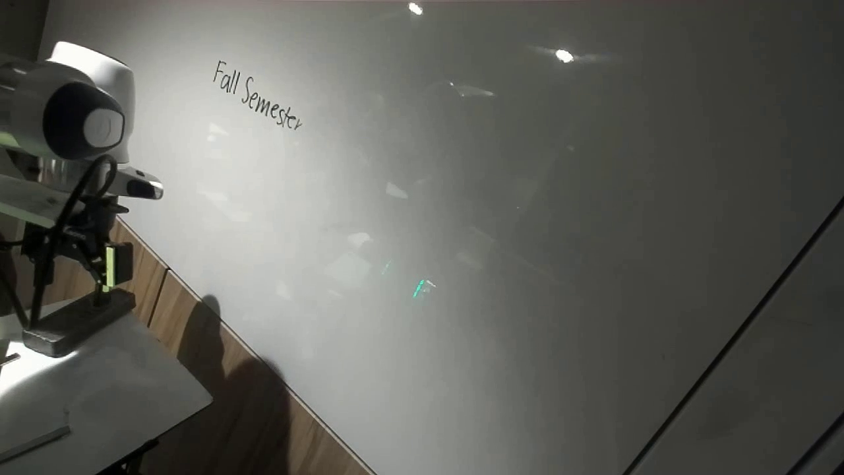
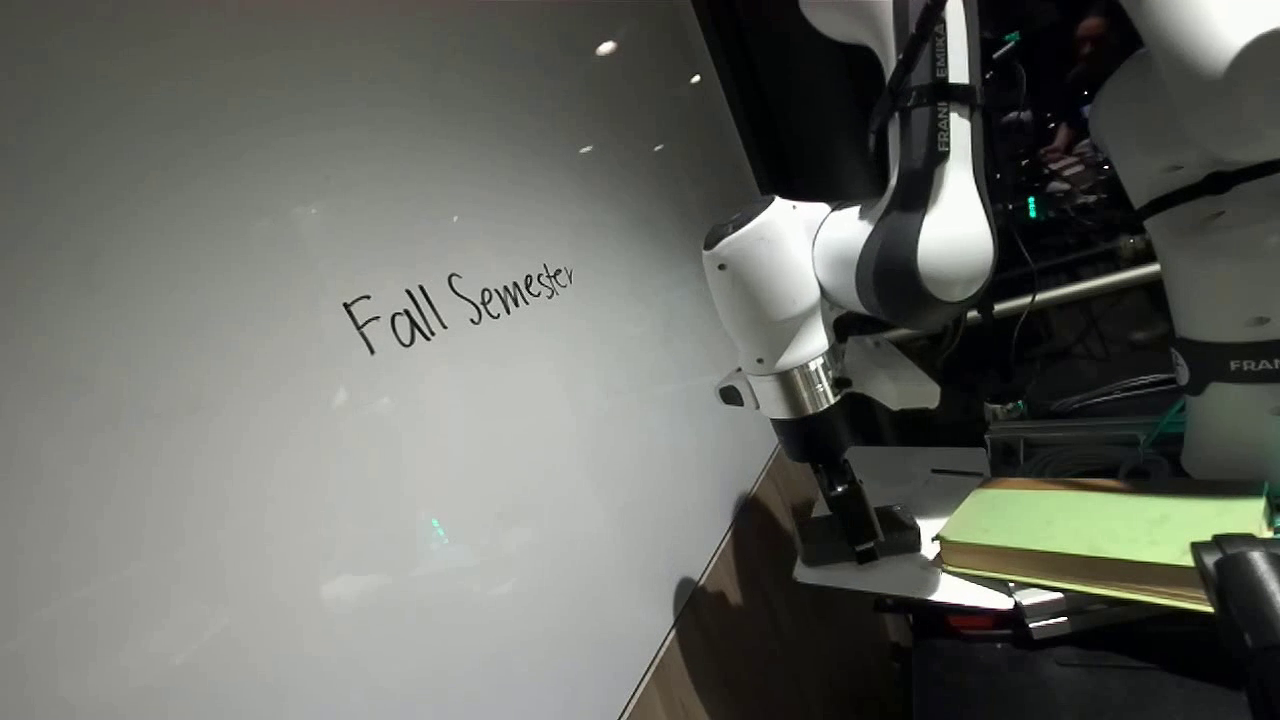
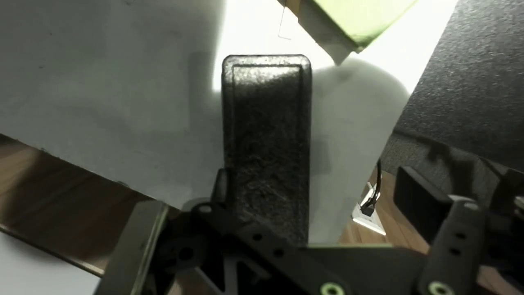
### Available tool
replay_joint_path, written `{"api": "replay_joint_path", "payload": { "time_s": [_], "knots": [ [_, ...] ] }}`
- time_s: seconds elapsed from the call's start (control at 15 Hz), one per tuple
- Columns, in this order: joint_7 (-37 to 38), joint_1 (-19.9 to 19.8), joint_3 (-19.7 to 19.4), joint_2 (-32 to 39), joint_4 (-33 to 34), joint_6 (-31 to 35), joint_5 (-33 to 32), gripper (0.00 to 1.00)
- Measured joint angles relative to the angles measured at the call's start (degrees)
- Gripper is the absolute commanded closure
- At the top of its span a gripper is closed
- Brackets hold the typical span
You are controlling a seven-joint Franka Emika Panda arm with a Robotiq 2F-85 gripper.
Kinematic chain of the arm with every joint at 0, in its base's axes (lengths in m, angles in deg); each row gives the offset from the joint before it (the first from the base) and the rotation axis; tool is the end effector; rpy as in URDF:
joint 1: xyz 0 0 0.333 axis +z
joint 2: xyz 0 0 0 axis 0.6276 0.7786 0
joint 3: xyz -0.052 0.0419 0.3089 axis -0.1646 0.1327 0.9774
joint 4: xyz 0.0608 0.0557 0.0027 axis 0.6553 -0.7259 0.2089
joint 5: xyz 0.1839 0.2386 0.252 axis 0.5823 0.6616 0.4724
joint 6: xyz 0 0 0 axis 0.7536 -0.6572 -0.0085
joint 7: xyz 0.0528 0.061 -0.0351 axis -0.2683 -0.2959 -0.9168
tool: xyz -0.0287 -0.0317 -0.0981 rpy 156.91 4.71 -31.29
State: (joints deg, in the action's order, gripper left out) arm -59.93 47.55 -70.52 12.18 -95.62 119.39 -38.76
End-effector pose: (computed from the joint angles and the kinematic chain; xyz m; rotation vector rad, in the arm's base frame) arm 0.3549 0.1422 0.2118 2.9280 0.5872 0.0556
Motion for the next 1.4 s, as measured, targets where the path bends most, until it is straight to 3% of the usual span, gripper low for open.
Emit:
{"api": "replay_joint_path", "payload": {
  "time_s": [0.27, 0.4, 0.87, 1.4],
  "knots": [
    [10.44, -2.50, -2.14, 0.78, 0.00, 1.89, -17.18, 0.00],
    [14.55, -3.08, -2.52, 1.00, -0.07, 1.96, -22.69, 0.00],
    [24.25, -2.91, -0.76, 6.25, -0.33, 3.37, -29.47, 0.00],
    [39.49, -3.40, 0.96, 8.59, -0.24, 4.35, -43.07, 0.00]
  ]
}}
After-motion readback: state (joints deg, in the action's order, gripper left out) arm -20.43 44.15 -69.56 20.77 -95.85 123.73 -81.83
